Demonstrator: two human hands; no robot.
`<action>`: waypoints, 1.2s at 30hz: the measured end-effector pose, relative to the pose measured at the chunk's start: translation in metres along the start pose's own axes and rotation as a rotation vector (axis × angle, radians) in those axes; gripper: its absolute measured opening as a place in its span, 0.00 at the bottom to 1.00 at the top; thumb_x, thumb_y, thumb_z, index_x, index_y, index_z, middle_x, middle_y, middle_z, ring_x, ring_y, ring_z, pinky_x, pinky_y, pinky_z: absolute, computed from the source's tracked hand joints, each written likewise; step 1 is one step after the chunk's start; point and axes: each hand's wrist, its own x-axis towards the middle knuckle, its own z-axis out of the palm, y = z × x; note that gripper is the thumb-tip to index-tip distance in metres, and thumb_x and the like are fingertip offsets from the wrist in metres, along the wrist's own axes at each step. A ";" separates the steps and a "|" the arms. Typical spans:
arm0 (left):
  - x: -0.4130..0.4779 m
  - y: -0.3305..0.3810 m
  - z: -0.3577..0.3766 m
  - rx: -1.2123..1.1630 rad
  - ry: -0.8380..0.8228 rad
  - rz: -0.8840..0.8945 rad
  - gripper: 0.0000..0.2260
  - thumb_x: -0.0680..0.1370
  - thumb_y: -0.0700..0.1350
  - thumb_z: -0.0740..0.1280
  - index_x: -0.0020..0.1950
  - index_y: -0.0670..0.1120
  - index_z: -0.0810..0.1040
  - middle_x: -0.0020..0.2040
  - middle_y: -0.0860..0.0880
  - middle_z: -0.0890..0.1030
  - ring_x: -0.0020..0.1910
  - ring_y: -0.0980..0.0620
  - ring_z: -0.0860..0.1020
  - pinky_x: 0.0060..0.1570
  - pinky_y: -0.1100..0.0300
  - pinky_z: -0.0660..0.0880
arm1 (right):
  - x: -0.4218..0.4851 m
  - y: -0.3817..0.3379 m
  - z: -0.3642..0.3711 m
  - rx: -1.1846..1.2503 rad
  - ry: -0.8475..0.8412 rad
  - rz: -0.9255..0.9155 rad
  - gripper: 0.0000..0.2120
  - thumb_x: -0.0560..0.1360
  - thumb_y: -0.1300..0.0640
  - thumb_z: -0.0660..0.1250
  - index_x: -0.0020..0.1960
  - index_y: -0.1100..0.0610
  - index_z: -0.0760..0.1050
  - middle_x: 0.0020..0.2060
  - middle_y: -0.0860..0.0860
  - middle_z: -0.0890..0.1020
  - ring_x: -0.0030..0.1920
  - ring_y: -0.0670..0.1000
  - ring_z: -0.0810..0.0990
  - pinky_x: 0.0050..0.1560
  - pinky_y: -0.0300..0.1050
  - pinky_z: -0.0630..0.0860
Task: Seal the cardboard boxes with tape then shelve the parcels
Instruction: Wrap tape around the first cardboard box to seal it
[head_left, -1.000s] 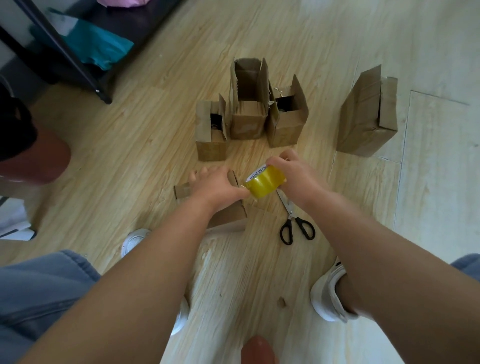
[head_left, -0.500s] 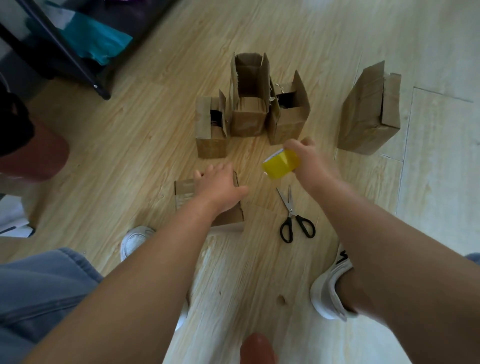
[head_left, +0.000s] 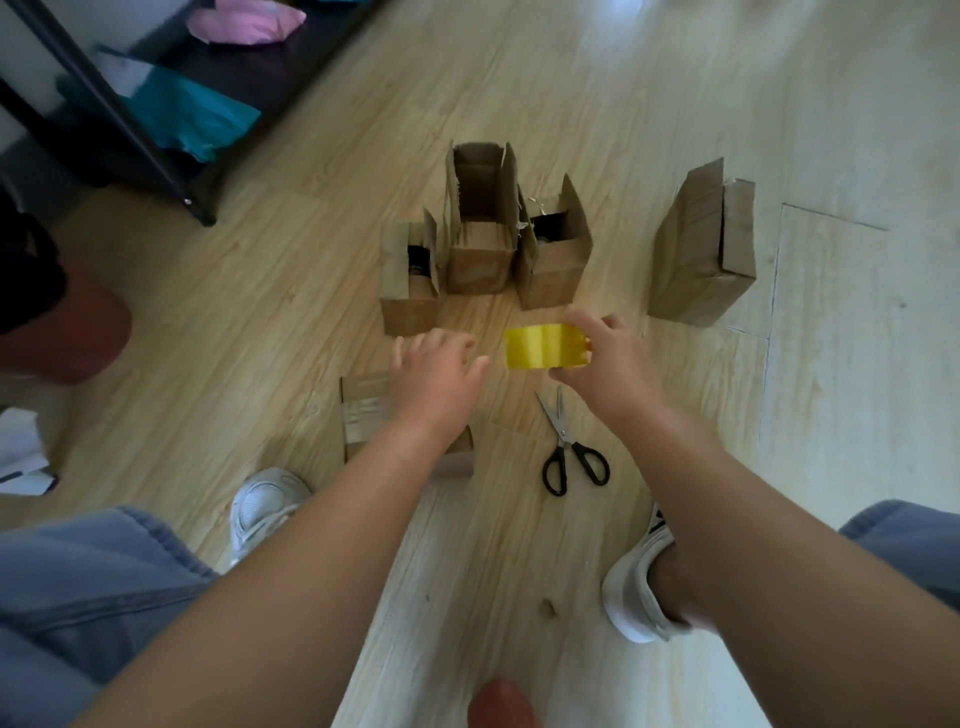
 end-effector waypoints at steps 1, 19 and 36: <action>-0.002 0.004 0.000 -0.053 -0.001 -0.036 0.17 0.82 0.56 0.57 0.66 0.53 0.77 0.68 0.51 0.75 0.70 0.50 0.68 0.75 0.44 0.54 | -0.004 -0.002 0.001 0.025 0.012 0.008 0.26 0.74 0.57 0.75 0.68 0.45 0.72 0.57 0.49 0.70 0.54 0.50 0.73 0.47 0.39 0.68; -0.013 0.016 -0.024 -0.298 0.148 -0.219 0.07 0.81 0.49 0.61 0.43 0.54 0.73 0.45 0.52 0.81 0.51 0.48 0.76 0.54 0.55 0.58 | -0.039 -0.035 -0.002 0.254 -0.244 0.073 0.13 0.73 0.46 0.74 0.52 0.51 0.76 0.48 0.52 0.82 0.49 0.52 0.81 0.50 0.50 0.77; -0.032 0.029 -0.014 -0.007 0.203 0.036 0.07 0.82 0.50 0.62 0.50 0.53 0.79 0.46 0.57 0.79 0.54 0.56 0.73 0.67 0.55 0.57 | -0.022 -0.019 0.016 0.105 -0.192 0.084 0.11 0.80 0.52 0.66 0.60 0.55 0.78 0.40 0.48 0.78 0.41 0.49 0.77 0.40 0.44 0.72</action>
